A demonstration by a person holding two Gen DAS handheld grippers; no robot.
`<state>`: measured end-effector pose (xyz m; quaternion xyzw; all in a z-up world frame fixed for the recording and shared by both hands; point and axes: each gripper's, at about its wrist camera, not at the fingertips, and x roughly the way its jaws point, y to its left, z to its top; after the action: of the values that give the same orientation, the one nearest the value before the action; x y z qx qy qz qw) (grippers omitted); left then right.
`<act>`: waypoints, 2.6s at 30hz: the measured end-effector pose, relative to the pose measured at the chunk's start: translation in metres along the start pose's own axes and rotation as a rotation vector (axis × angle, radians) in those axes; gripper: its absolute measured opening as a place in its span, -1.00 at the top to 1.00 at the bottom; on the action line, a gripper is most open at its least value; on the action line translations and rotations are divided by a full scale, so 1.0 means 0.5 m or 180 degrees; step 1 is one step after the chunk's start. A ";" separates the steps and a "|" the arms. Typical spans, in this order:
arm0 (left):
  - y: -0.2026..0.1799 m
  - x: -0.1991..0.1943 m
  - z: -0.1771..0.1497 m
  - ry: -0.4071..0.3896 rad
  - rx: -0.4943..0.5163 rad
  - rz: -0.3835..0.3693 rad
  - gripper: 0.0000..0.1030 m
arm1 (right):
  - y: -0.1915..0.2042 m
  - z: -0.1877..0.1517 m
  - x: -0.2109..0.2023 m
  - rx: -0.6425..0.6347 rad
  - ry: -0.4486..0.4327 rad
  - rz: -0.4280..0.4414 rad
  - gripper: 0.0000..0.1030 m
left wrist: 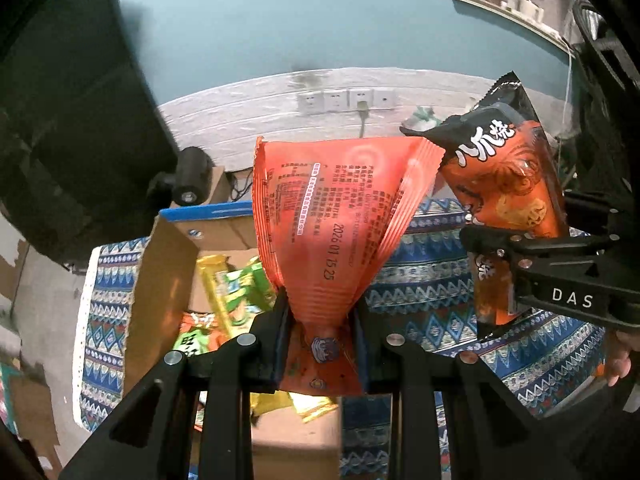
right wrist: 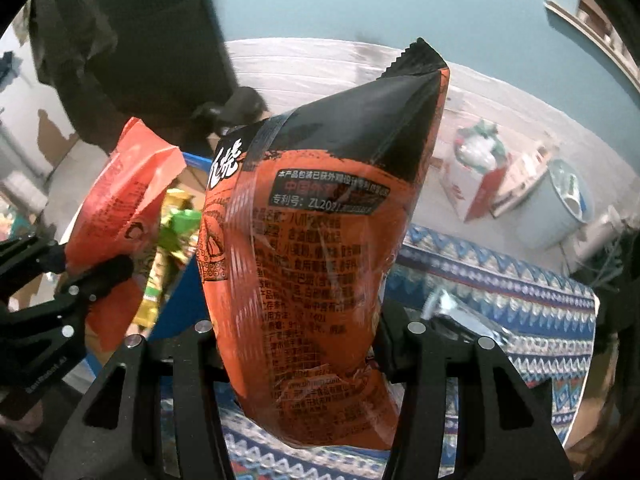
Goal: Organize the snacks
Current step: 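Lift the red bag with left tool while right tool carries orange-black bag toward box, then open left tool over the box while right tool drops the orange-black bag inside, then move both open tools back from the box to the silver foil bag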
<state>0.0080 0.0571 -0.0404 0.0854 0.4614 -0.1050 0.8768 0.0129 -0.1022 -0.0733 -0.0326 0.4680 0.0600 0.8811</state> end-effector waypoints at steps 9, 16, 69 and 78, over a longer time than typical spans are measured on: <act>0.113 0.020 -0.030 0.0104 -0.0312 0.0119 0.47 | 0.092 0.038 0.047 -0.0169 0.0081 0.0134 0.02; 0.192 0.040 -0.062 0.0202 -0.0542 0.0204 0.47 | 0.152 0.063 0.078 -0.0252 0.0118 0.0224 0.02; 0.202 0.008 -0.045 0.0294 -0.0896 0.0372 -0.44 | 0.137 0.077 0.059 0.0062 0.0154 0.0373 -0.56; 0.117 0.005 -0.013 0.0286 -0.0718 0.0223 -0.46 | 0.049 0.041 0.017 0.0064 0.0094 0.0123 -0.56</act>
<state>0.0195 0.1149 -0.0429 0.0069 0.5059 -0.0178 0.8624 0.0309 -0.0751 -0.0689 -0.0156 0.4821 0.0717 0.8730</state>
